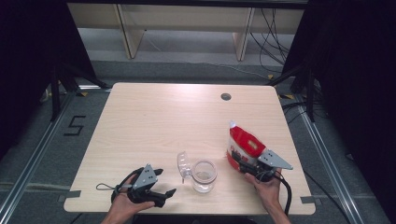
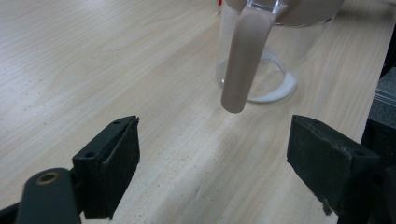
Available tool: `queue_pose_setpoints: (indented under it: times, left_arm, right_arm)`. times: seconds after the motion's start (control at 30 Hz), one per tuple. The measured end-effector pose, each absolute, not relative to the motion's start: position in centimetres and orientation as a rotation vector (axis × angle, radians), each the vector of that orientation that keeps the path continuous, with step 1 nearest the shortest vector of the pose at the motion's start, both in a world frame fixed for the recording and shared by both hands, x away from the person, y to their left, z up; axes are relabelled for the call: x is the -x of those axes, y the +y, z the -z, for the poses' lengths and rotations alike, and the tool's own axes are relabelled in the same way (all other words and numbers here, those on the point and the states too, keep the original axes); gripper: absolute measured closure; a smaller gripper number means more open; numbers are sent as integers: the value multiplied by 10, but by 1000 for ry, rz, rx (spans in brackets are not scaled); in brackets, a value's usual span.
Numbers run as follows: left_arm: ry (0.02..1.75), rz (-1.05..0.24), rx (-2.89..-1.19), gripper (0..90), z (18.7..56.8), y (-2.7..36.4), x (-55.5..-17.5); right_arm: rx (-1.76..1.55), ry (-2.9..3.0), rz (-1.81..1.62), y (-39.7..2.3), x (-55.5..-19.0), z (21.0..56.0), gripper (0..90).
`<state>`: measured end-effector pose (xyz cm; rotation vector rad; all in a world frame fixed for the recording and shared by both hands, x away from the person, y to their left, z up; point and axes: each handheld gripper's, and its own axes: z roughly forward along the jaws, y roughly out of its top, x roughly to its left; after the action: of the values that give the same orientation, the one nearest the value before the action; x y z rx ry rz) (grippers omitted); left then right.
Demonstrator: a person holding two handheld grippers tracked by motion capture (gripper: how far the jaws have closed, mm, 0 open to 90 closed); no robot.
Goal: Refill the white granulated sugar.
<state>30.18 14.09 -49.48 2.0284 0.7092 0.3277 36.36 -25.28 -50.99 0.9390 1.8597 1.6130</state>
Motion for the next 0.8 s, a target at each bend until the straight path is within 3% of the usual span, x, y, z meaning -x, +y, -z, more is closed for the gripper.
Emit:
queue_pose_setpoints:
  times: [0.43,0.8]
  left_arm:
    - [714,-325,-2039,170,494,143,-303]
    - [710,-336,-2043,170,493,143,-302]
  right_arm:
    - [-882,1895,-1530,-254,-356,503,483]
    - [-660,1920,-1258,-250,-348,491,488]
